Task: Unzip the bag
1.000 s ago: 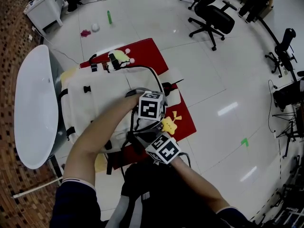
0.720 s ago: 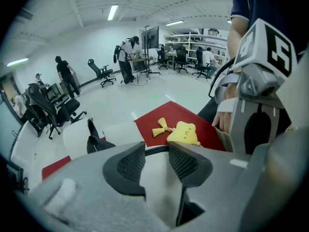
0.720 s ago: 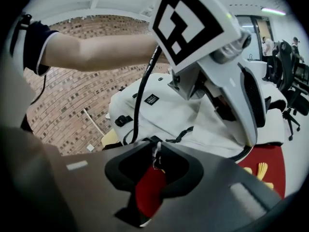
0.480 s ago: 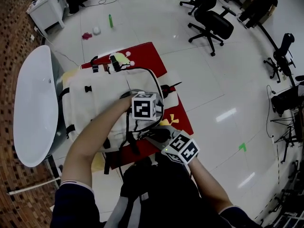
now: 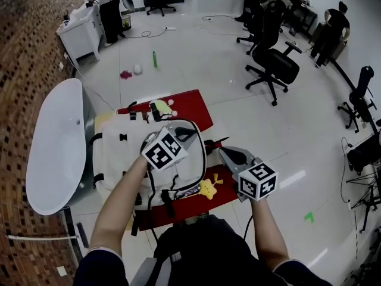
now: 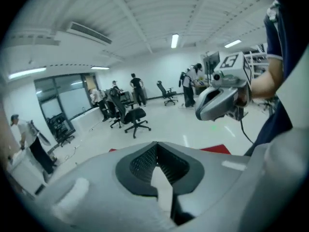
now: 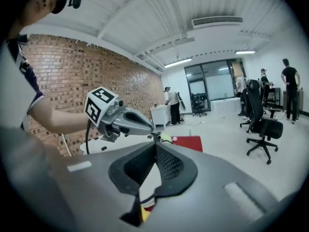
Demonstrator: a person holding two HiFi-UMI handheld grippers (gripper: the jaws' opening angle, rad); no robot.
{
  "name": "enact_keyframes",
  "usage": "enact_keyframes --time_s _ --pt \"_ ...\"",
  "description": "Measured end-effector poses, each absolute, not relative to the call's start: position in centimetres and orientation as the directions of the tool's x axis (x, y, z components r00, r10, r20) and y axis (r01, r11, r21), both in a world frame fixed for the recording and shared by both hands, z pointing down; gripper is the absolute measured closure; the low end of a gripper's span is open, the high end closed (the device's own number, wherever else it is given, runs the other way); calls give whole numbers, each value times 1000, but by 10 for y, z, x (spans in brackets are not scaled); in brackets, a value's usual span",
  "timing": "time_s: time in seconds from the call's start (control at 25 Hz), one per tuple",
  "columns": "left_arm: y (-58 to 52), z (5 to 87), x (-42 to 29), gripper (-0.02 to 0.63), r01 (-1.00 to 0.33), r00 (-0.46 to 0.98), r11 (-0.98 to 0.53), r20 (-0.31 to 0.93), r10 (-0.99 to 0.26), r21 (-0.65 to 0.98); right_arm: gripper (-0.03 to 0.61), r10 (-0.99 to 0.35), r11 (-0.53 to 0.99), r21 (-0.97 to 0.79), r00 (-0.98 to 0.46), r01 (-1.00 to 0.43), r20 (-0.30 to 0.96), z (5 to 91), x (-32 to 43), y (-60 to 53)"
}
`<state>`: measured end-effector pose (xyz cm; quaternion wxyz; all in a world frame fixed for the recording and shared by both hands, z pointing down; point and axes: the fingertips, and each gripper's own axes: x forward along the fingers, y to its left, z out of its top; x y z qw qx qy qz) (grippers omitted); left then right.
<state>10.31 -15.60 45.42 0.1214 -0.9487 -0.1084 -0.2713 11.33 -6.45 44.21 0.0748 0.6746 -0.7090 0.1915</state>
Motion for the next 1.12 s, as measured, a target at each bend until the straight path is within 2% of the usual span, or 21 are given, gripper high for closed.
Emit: enact_keyframes --time_s 0.2,0.36,0.68,1.12 --pt "-168 409 83 609 2 929 -1000 371 11 25 572 -966 55 -101 -78 -993 246 397 121 -85" --pt "-164 397 71 609 -98 950 -992 303 -70 78 573 -983 79 -47 -86 -996 165 364 122 -104" --pt "-149 384 57 609 -158 959 -979 256 -122 126 574 -979 163 -64 -169 -985 110 349 100 -122" --pt "-146 380 56 609 -175 960 -974 245 -136 142 574 -965 211 -85 -221 -974 138 361 86 -124"
